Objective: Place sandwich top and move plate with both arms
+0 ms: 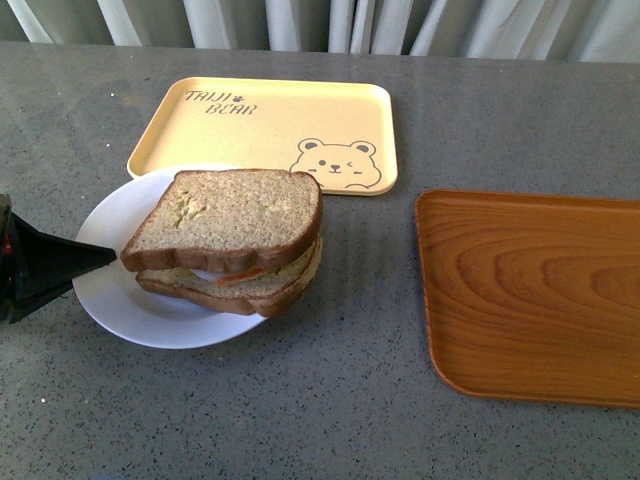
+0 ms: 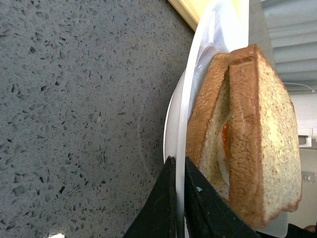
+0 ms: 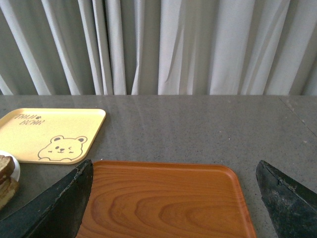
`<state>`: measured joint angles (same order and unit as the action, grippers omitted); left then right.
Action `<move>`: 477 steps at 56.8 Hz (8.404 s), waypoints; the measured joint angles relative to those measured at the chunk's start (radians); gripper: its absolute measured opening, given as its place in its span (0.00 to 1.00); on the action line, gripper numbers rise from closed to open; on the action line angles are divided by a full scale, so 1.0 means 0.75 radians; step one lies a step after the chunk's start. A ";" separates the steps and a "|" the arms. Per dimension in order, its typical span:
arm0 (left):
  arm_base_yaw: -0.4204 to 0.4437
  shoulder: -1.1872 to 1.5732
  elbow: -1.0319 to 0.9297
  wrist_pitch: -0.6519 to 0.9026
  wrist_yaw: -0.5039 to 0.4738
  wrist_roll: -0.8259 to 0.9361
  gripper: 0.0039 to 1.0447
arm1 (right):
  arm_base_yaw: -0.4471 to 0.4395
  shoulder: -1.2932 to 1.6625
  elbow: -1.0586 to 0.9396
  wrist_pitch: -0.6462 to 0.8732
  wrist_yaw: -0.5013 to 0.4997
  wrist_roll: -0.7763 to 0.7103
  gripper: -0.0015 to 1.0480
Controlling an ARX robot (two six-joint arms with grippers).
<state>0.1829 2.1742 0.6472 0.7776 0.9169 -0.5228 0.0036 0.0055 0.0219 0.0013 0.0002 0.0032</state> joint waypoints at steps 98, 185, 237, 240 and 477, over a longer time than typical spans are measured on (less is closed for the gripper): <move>-0.117 -0.197 -0.015 0.100 -0.045 -0.542 0.02 | 0.000 0.000 0.000 0.000 0.000 0.000 0.91; -0.199 0.314 1.019 -0.583 -0.011 -0.334 0.02 | 0.000 0.000 0.000 0.000 0.000 0.000 0.91; -0.185 0.325 1.049 -0.692 0.024 -0.177 0.93 | 0.000 0.000 0.000 0.000 -0.001 0.000 0.91; -0.173 0.318 1.043 -0.701 0.017 -0.156 0.92 | 0.000 0.000 0.000 0.000 0.000 0.000 0.91; -0.242 -2.878 -0.843 -1.037 -1.223 0.683 0.77 | 0.000 -0.001 0.000 -0.001 -0.001 0.000 0.91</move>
<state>0.0017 0.0158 0.0151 -0.0002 -0.0002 -0.0105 0.0036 0.0048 0.0219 0.0006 -0.0002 0.0032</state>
